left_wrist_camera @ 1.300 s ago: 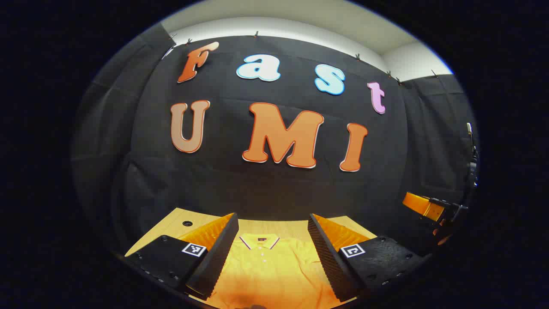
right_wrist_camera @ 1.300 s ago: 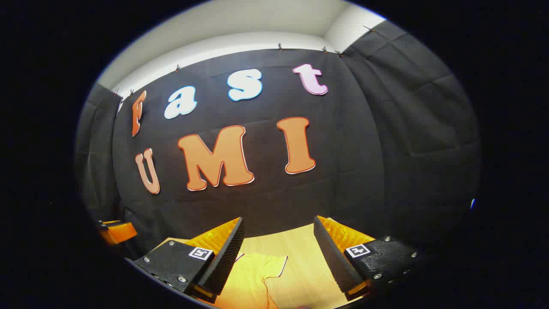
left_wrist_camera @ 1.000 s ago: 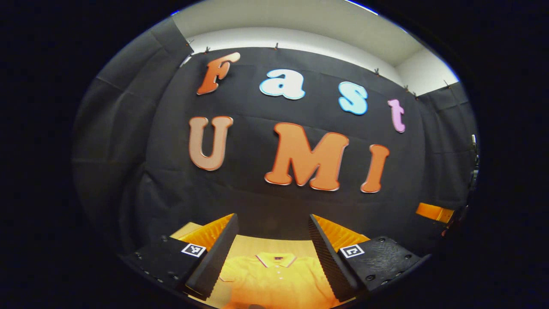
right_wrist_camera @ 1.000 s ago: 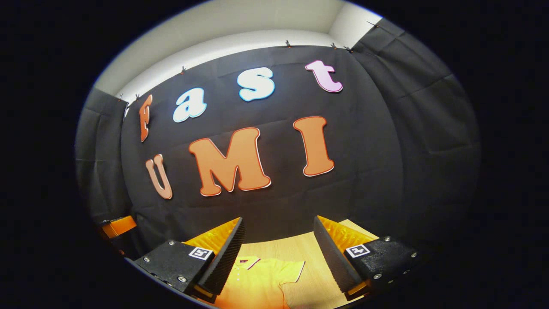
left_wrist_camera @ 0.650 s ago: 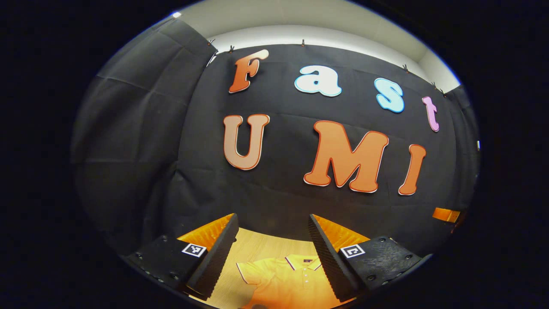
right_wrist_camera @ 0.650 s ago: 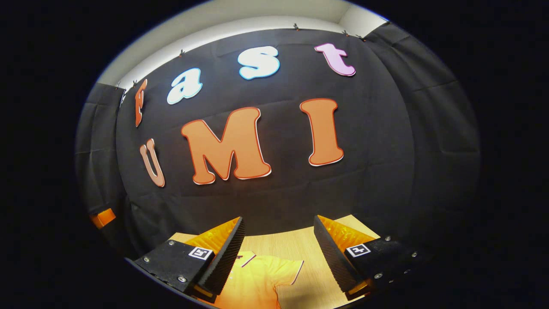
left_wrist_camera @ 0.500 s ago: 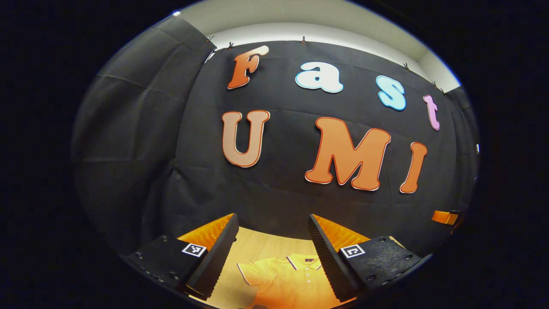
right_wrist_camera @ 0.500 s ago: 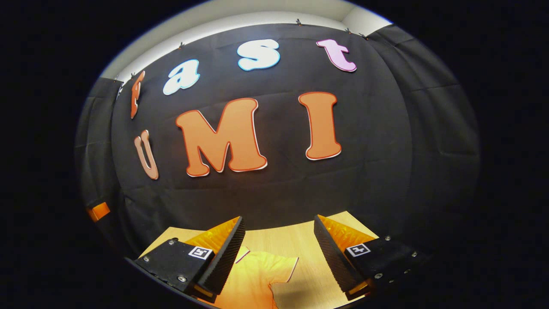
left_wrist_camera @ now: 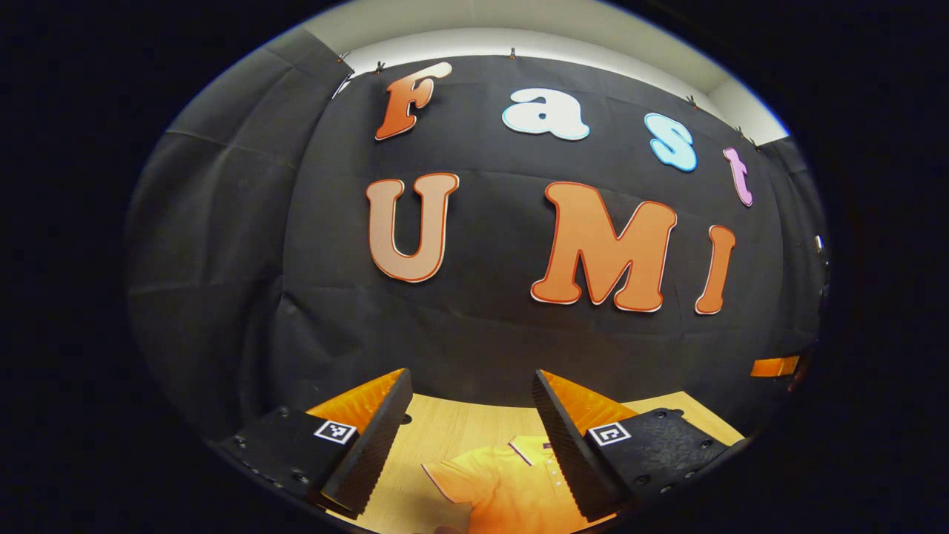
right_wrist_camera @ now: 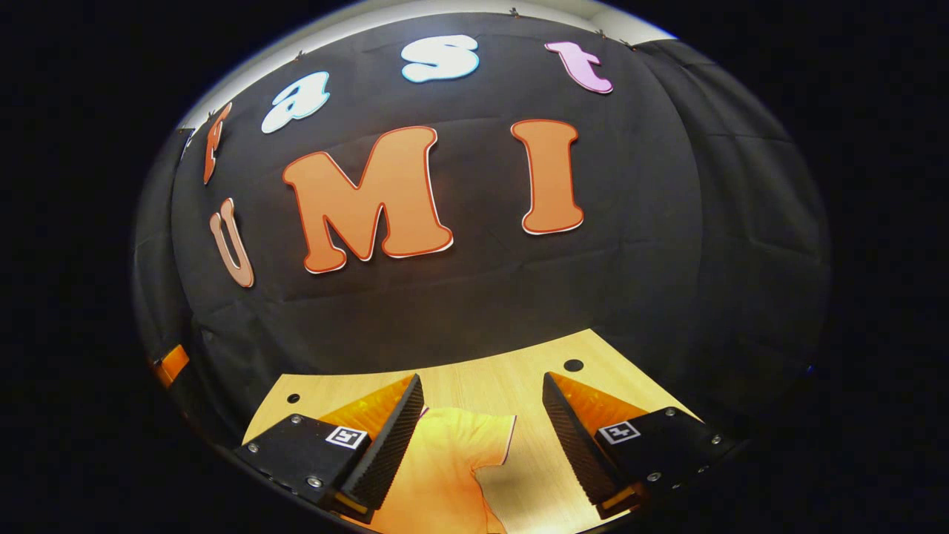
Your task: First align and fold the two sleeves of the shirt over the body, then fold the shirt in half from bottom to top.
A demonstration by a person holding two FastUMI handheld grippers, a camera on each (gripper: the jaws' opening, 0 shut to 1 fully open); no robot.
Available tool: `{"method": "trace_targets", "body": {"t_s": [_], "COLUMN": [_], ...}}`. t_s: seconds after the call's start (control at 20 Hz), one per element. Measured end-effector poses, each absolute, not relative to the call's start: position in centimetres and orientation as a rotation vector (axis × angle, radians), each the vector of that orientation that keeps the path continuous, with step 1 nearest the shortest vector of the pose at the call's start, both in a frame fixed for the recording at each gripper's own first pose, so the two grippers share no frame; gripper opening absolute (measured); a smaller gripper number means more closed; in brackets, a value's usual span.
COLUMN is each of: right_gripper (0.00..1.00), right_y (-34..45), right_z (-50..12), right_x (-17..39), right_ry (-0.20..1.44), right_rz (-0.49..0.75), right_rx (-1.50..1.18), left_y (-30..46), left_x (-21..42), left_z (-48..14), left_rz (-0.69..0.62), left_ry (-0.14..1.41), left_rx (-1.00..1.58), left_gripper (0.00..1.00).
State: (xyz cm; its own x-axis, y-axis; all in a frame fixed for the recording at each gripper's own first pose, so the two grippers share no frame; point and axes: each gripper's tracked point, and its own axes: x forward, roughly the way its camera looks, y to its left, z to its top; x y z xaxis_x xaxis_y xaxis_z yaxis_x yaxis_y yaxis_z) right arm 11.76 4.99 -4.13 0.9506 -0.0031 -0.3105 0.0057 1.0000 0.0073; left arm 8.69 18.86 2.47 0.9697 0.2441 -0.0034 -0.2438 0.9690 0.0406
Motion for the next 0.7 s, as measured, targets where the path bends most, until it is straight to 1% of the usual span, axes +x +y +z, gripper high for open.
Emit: {"method": "trace_targets", "body": {"t_s": [0.1, 0.2, 0.4, 0.6, 0.7], "right_gripper": [0.98, 0.98, 0.98, 0.98, 0.99], "right_y": [5.3, 5.5, 6.1, 3.6, 3.0], "right_z": [-5.4, -7.8, -15.3, -23.6, -27.4], "right_x": [12.9, 14.0, 16.6, 19.7, 19.7], "right_ry": [0.380, 0.482, 0.768, 0.990, 1.113], "right_rz": [-0.005, 0.006, 0.029, -0.055, -0.076], "right_rx": [-0.015, -0.055, 0.048, 0.045, 0.028], "left_y": [19.3, 19.8, 21.0, 21.8, 22.3], "left_x": [9.0, 9.1, 9.6, 10.4, 10.8], "left_z": [2.1, 1.5, 1.0, 0.0, -0.7], "left_rz": [0.240, 0.242, 0.258, 0.270, 0.278], "left_ry": [0.016, 0.032, 0.047, 0.068, 0.087], "left_rx": [0.025, 0.020, 0.023, 0.030, 0.028], "left_gripper": [0.98, 0.98, 0.98, 0.98, 0.98]}}
